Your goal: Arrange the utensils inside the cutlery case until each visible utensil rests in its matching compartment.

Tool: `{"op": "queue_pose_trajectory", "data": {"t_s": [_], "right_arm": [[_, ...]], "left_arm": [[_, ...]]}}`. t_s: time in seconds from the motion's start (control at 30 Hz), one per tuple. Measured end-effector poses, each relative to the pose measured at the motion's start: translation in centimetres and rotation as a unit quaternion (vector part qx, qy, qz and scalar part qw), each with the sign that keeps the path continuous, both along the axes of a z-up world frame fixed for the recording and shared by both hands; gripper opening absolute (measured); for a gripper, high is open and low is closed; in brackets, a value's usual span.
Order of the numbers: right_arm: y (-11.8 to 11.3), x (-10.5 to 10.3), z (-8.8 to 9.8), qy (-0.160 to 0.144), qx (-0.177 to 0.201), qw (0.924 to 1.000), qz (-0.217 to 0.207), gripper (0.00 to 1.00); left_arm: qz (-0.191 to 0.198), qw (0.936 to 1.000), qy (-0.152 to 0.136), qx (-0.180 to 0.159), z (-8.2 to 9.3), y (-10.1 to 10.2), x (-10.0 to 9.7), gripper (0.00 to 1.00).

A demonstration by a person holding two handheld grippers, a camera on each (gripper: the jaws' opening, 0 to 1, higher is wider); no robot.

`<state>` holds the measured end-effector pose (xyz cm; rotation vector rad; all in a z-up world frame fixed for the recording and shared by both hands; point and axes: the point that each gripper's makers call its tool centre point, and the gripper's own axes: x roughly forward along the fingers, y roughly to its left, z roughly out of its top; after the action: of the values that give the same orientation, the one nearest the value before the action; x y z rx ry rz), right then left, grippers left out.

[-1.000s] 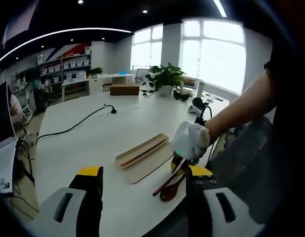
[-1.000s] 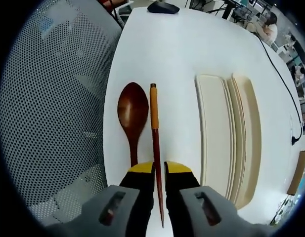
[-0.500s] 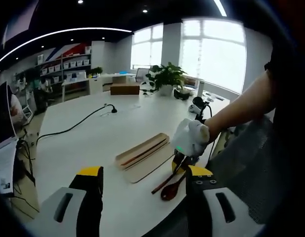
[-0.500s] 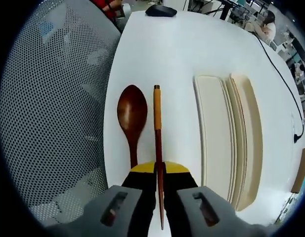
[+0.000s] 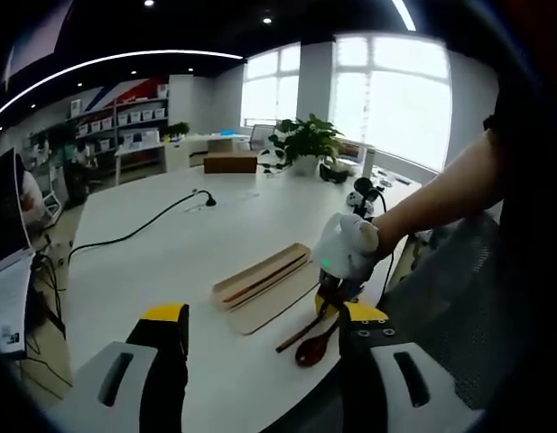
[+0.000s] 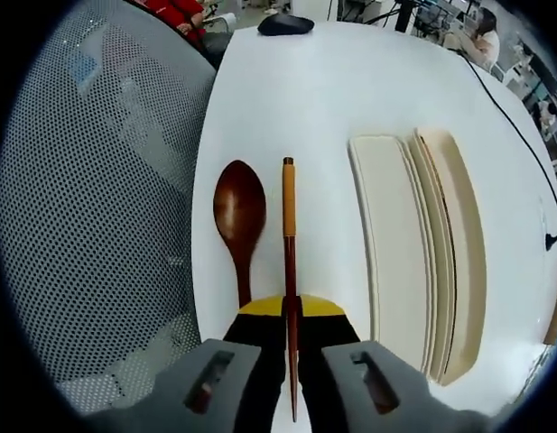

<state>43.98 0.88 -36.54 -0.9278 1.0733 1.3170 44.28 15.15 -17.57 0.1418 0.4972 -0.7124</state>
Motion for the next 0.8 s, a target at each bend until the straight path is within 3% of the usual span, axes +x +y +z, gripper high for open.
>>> {"op": "queue_pose_trajectory", "data": {"t_s": [0.8], "right_arm": [[0.1,1.9,2.6,-0.019,0.012,0.9997,0.005,0.00]], "left_arm": [[-0.003,1.0000,-0.001,0.000,0.0,-0.1,-0.1,0.70]]}}
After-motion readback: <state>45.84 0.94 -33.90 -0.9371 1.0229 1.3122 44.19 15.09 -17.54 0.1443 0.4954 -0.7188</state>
